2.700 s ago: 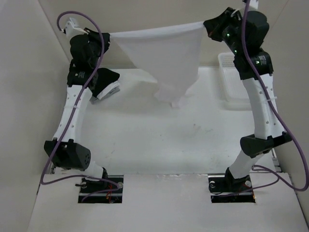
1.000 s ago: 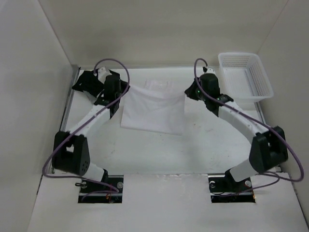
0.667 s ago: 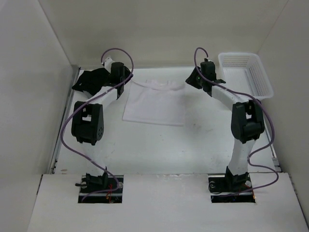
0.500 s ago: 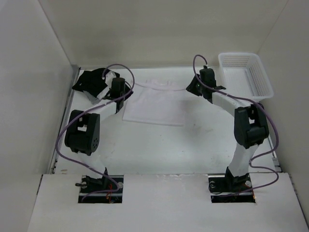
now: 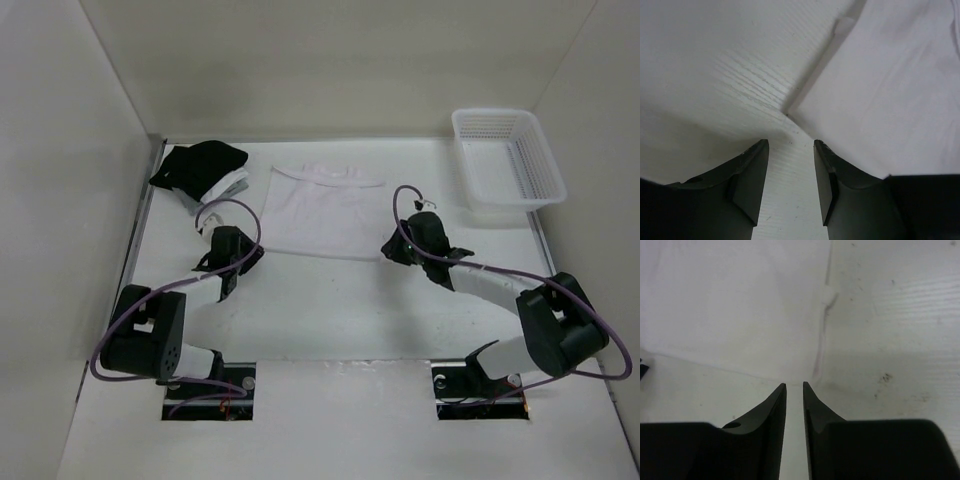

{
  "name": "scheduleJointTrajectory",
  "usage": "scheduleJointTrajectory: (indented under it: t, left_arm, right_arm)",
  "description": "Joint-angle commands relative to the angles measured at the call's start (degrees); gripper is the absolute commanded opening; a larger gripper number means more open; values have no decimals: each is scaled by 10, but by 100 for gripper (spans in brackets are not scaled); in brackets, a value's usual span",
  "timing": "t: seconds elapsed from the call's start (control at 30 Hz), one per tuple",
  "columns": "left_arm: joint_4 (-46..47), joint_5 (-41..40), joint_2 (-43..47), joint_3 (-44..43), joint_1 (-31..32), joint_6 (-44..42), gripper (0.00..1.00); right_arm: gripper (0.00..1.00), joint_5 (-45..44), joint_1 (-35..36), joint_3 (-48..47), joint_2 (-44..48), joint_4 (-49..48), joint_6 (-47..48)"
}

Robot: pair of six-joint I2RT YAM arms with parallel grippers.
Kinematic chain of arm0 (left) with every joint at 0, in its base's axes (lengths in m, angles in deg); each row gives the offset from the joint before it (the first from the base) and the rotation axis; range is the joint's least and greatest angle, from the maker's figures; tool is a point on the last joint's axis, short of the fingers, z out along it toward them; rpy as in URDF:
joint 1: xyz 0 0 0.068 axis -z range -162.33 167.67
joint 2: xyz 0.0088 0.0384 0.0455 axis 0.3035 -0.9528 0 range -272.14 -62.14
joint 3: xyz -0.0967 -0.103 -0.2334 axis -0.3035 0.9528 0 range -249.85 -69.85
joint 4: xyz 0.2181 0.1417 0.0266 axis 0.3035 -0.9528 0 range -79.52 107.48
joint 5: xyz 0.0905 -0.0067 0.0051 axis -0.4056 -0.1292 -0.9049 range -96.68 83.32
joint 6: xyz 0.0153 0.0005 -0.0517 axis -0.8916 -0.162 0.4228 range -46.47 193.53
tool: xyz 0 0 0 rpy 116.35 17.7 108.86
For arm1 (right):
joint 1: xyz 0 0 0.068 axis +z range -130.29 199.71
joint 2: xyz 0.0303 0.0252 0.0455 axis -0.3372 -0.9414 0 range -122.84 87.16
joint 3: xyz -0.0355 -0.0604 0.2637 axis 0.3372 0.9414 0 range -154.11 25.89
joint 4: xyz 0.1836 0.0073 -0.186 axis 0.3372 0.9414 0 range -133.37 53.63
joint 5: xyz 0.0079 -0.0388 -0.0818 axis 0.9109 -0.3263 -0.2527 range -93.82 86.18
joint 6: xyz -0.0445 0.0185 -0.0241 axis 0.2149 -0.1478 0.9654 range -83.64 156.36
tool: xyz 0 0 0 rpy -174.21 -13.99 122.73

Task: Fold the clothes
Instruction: Fold the tank top

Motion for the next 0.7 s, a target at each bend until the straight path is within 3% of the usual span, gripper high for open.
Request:
scheduleJointTrajectory:
  t: [0.0,0.17,0.67]
  left_arm:
    - [83,55,-23,6,-17,14,40]
    - [107,53,-54,3,-36,32,36]
    - [117,41,-91,-15,-40,46,8]
  right_arm:
    - [29,-22,3,31,17,-57,-19]
    - [40,-19,3,70,4,-103,-45]
    - [46,2,-6,77,-51,-155,-92]
